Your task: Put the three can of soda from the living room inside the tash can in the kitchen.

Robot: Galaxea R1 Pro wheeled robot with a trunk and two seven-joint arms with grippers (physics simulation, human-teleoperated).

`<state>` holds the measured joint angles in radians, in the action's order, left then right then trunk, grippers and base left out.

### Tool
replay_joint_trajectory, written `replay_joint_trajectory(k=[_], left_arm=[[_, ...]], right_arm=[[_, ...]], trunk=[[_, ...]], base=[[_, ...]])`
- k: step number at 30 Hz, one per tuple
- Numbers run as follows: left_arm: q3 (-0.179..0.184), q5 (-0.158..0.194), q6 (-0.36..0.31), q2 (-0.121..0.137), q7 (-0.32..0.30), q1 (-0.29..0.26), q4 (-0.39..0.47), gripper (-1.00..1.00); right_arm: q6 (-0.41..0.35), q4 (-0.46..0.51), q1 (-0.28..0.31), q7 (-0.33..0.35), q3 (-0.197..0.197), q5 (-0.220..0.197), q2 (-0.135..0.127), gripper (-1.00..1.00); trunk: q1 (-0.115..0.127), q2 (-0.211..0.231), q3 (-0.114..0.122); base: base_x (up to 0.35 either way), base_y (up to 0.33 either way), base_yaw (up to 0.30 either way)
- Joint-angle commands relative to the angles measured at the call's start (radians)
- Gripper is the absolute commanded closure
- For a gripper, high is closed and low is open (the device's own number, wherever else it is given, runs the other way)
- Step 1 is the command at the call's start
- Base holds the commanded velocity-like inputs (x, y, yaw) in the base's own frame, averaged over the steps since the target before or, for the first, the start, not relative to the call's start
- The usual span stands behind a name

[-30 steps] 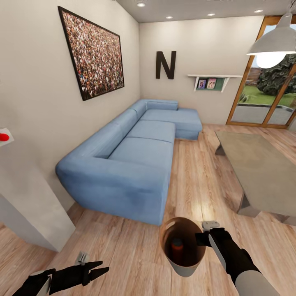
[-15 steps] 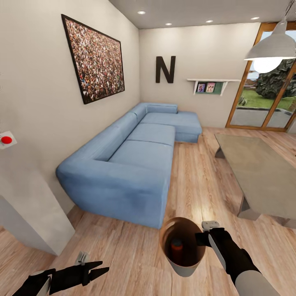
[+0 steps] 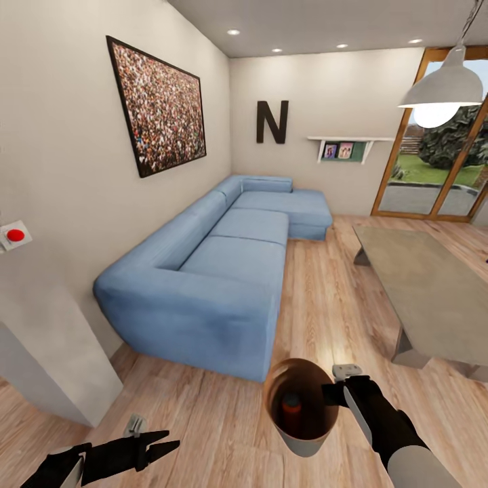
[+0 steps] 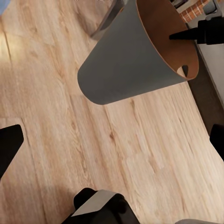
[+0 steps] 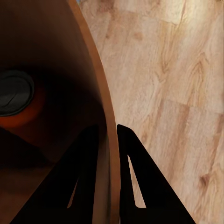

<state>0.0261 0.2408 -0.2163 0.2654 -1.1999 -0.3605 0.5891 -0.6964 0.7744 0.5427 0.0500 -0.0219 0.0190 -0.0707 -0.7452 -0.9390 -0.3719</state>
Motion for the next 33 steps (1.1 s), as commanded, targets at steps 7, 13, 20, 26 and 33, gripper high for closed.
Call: replay_joint_trajectory(k=[7,13,20,26,33], left_arm=[[0.000,0.000,0.000,0.000,0.000,0.000,0.000,-1.00],[0.001,0.000,0.000,0.000,0.000,0.000,0.000,-1.00],[0.001,0.000,0.000,0.000,0.000,0.000,0.000,-1.00],[0.002,0.000,0.000,0.000,0.000,0.000,0.000,-1.00],[0.002,0.000,0.001,0.000,0.000,0.000,0.000,-1.00]], right_arm=[[0.000,0.000,0.000,0.004,0.000,-0.010,0.001,1.00],[0.000,0.000,0.000,0.004,0.000,-0.010,0.001,1.00],[0.000,0.000,0.000,0.004,0.000,-0.010,0.002,1.00],[0.000,0.000,0.000,0.004,0.000,-0.010,0.002,1.00],[0.000,0.000,0.000,0.004,0.000,-0.010,0.002,1.00]], trunk=[[0.000,0.000,0.012],[0.000,0.000,0.021],[0.000,0.000,0.033],[0.000,0.000,0.041],[0.000,0.000,0.044]], base=[[0.000,0.000,0.000],[0.000,0.000,-0.020],[0.000,0.000,-0.055],[0.001,0.000,-0.039],[0.138,-0.078,-0.007]])
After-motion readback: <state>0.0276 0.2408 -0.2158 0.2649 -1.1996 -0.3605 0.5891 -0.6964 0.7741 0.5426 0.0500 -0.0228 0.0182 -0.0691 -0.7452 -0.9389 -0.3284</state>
